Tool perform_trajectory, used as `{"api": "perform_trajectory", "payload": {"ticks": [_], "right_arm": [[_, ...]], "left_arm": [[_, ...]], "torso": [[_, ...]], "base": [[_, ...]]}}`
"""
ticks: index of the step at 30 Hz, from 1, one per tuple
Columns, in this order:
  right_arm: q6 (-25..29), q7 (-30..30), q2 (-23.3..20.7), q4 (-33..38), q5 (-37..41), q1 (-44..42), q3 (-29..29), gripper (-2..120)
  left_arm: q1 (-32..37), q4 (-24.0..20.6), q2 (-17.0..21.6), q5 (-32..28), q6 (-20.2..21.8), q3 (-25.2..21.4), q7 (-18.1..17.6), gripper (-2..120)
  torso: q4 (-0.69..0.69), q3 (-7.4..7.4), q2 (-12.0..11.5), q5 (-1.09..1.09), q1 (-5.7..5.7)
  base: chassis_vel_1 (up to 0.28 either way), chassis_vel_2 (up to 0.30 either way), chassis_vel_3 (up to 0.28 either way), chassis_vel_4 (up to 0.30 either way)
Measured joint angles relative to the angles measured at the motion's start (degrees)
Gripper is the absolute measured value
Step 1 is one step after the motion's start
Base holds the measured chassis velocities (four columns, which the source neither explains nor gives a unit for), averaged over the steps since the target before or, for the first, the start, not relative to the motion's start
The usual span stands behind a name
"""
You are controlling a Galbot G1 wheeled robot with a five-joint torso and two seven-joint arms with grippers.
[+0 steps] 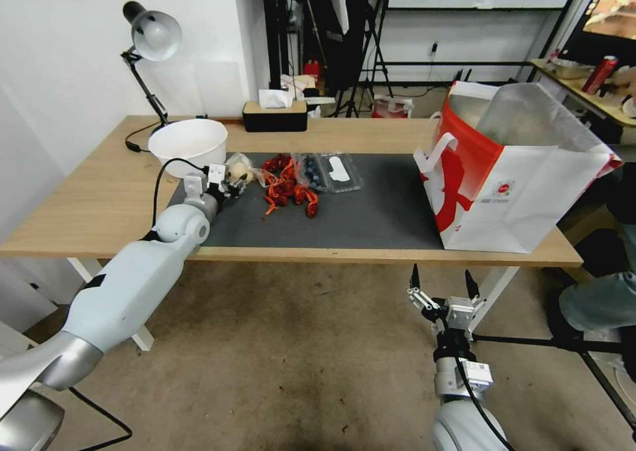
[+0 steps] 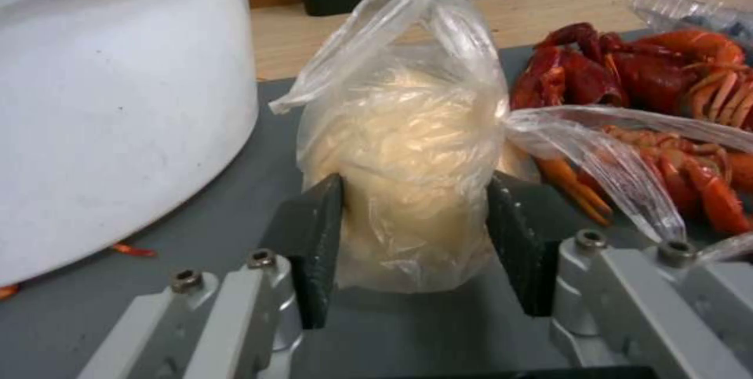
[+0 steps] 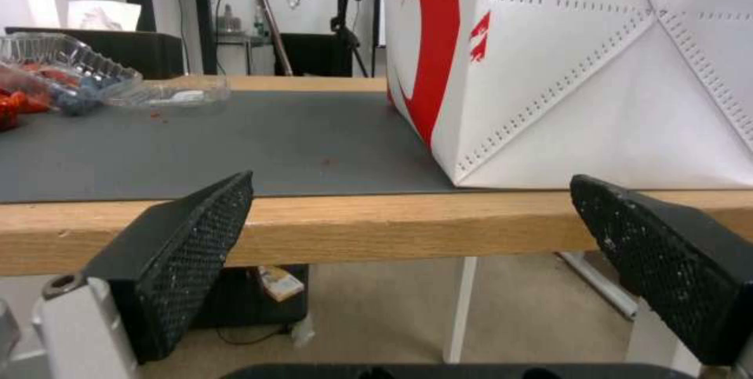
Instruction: Pick up the trash from the table and place it into the takeout bag.
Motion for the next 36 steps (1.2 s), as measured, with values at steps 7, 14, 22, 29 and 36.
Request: {"api": "perform_trajectory", "payload": {"ticks": [7, 14, 22, 29, 36], "right_arm": [[0.03, 0.10, -0.05, -0.20, 0.05, 0.05, 0.27, 100], [0.08, 0.13, 0.06, -0.38, 0.06, 0.12, 0.32, 100], [0.15, 0.15, 0.11, -0.39, 0.05, 0.17, 0.33, 100], [0.19, 0.15, 0.19, -0.39, -0.02, 0.20, 0.22, 100], [0.26, 0.13, 0.31, -0.41, -0.13, 0.04, 0.28, 100]], "left_arm": [[-0.25, 0.77, -0.35, 0.65, -0.97, 0.28, 1.05, 15], [-0.06, 0.74, -0.23, 1.58, -2.46, 0.30, 1.83, 0], [0.19, -1.48, 1.05, 5.09, -5.93, -0.41, 2.66, 0], [-1.51, -5.61, 2.75, 4.93, -8.21, -0.21, 4.59, 0], [-7.66, -10.90, 3.04, 0.84, -9.54, 4.24, 5.97, 0]], "torso": [[0.00, 0.00, 0.00, 0.00, 0.00], [-0.01, 0.00, 0.00, -0.01, 0.00], [-0.01, 0.00, 0.00, -0.01, 0.00], [0.01, 0.01, 0.00, -0.01, 0.00], [-0.01, 0.00, 0.00, 0.00, -0.01]], "base": [[0.000, 0.000, 0.000, 0.000], [0.000, 0.000, 0.000, 0.000], [0.000, 0.000, 0.000, 0.000], [0.000, 0.000, 0.000, 0.000], [0.000, 0.000, 0.000, 0.000]]}}
